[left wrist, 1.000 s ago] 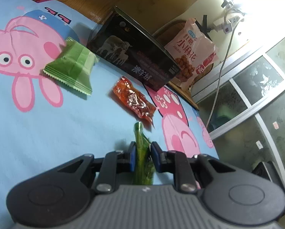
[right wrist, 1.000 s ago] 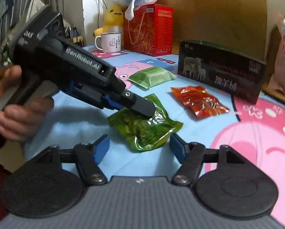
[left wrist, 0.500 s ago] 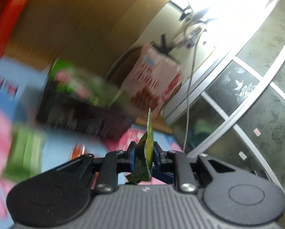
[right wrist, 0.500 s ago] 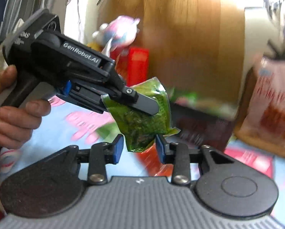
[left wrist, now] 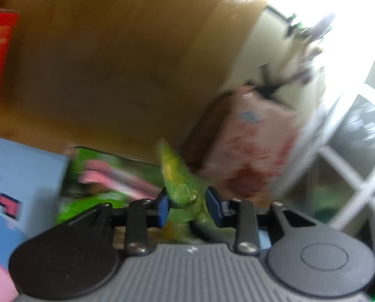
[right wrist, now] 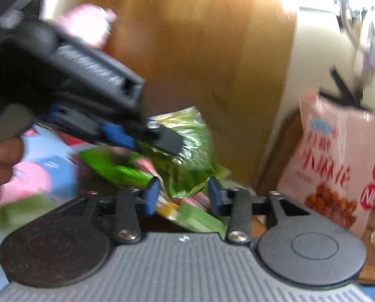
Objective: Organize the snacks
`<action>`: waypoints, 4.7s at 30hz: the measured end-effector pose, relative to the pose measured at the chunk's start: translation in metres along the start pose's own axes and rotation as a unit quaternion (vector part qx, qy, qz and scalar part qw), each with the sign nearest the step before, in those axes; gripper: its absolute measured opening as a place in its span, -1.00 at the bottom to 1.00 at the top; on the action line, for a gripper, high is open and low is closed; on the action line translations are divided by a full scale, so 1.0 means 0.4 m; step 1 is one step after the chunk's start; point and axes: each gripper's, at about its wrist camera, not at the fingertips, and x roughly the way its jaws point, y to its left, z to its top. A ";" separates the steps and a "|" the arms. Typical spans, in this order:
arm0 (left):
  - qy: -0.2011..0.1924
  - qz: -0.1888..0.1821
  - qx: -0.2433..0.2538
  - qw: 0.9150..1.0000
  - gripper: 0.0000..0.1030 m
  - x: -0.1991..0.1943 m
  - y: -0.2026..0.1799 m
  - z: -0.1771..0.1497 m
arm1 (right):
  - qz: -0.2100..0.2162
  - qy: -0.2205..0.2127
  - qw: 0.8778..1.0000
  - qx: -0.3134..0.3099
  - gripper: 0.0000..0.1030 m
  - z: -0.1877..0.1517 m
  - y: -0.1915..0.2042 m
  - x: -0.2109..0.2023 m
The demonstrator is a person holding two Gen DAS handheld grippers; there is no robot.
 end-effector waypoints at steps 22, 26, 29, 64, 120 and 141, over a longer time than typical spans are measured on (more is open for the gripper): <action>0.026 0.034 0.042 0.998 -0.36 -0.285 0.016 -0.268 | 0.092 0.041 0.985 0.137 0.04 -0.167 0.106 -0.212; 0.034 0.056 0.015 0.998 -0.36 -0.318 0.066 -0.324 | 0.077 0.071 0.987 0.125 0.20 -0.171 0.118 -0.196; 0.030 0.070 0.000 0.997 -0.36 -0.337 0.095 -0.341 | 0.077 0.091 0.984 0.131 0.29 -0.173 0.116 -0.173; -0.085 0.123 -0.100 0.984 -0.16 -0.410 0.183 -0.336 | 0.188 0.087 0.967 0.149 0.05 -0.051 0.199 -0.037; 0.076 -0.046 -0.049 0.995 -0.21 -0.339 -0.028 -0.408 | 0.073 0.078 0.994 0.023 0.51 -0.300 0.040 -0.430; 0.133 -0.032 -0.034 0.990 -0.29 -0.270 -0.085 -0.422 | 0.203 0.081 0.976 -0.005 0.10 -0.285 0.089 -0.349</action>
